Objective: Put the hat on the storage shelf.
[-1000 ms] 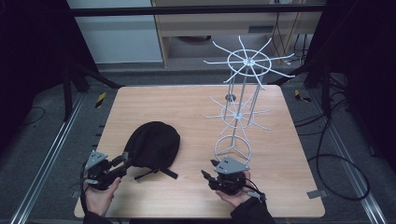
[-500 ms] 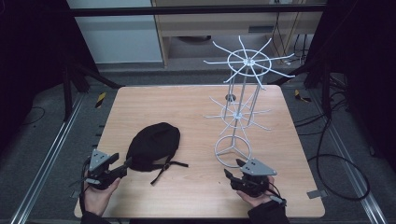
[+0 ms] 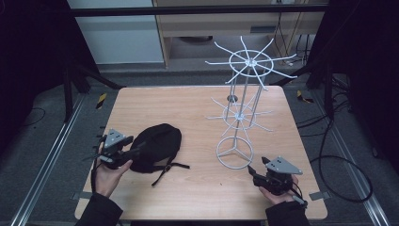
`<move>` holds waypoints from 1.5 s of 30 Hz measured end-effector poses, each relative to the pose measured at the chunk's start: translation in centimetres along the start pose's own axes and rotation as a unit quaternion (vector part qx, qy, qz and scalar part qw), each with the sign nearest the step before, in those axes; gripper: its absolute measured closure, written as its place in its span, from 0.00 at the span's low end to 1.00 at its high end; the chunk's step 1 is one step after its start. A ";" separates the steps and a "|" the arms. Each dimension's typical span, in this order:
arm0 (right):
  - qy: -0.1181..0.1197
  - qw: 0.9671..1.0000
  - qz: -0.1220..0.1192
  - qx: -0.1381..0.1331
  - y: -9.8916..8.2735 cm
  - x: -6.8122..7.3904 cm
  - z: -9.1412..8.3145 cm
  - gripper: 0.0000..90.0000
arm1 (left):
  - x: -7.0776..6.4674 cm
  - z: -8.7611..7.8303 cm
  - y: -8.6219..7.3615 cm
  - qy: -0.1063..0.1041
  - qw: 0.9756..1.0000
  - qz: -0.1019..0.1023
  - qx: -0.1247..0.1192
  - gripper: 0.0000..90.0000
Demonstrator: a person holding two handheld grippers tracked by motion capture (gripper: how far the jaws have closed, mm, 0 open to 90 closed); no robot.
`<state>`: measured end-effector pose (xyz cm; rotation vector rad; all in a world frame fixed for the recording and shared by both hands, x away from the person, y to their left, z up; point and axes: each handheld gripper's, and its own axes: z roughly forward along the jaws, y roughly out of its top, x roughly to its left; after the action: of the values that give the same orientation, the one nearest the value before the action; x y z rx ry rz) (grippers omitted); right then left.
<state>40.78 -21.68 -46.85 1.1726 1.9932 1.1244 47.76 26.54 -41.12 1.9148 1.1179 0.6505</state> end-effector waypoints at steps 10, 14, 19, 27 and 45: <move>-0.002 1.000 -0.001 0.017 -0.4 -0.8 0.5 0.44 | 0.0 3.7 0.4 -0.005 0.997 0.019 0.071 0.55; 0.000 1.000 -0.004 0.022 -0.4 -0.8 0.6 0.45 | 0.6 4.5 -0.1 -0.017 0.996 -0.008 0.088 0.60; 0.001 0.999 -0.007 0.031 -0.5 -0.7 0.9 0.46 | 1.1 5.3 -0.7 -0.030 0.993 -0.028 0.107 0.72; 0.001 0.999 -0.007 0.033 -0.6 -0.8 0.9 0.47 | 1.1 4.6 -0.8 -0.032 0.995 -0.045 0.084 0.96; -0.003 1.000 -0.012 0.028 -0.6 -0.8 0.9 0.47 | -0.2 -2.8 1.3 -0.048 0.995 -0.028 -0.079 0.97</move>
<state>41.61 -22.26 -47.78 1.1768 2.0408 1.0576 46.14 27.06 -38.47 1.7563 1.0253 0.5929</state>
